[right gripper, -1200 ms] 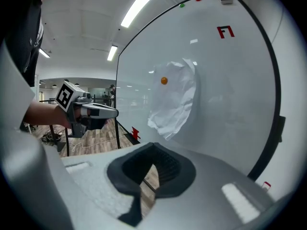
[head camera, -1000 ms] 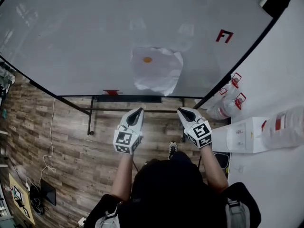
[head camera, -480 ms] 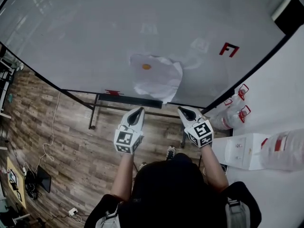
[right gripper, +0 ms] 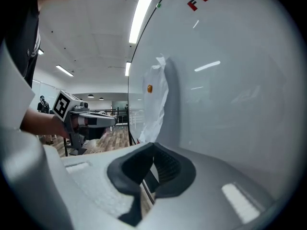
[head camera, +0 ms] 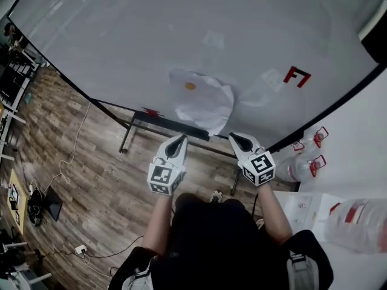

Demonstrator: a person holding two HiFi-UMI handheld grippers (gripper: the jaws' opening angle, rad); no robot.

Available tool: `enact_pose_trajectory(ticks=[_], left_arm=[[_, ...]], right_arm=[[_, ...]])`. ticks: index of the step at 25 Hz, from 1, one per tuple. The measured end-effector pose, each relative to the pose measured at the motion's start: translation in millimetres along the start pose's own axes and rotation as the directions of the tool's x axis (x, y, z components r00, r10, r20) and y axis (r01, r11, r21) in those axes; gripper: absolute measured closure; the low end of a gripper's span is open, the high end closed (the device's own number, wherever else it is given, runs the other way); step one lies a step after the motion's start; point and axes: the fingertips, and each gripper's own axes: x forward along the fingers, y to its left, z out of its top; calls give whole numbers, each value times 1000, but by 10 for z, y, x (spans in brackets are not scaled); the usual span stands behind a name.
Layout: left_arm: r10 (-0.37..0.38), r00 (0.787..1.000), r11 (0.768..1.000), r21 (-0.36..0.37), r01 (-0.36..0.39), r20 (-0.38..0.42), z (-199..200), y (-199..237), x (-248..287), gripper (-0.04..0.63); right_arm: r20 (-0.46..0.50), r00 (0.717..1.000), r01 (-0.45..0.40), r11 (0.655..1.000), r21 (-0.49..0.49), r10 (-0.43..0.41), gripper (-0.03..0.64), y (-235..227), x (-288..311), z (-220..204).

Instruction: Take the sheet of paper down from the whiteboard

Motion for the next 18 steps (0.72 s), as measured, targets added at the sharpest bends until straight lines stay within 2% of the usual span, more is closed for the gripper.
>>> enact_pose_trajectory(ticks=[4,10,15,18], left_arm=[[4,1000,998,56,-5,15,205,-9,88,583],[-31,999,996,91,28,38,446,170,277,583],[-63,997,993,98,59,43,518,365,449,583],[-95,994,989,114,89,46,557,372,576,583]], right_arm=[[43,999,-8,1000,26,7,614,-91,18,103],[145,988,40,998,40,-46,614,-240,118,377],[274,961,29,998,51,-42,612,-203,123,689],[315,948,19,997,76,-42,607,-237,90,831]])
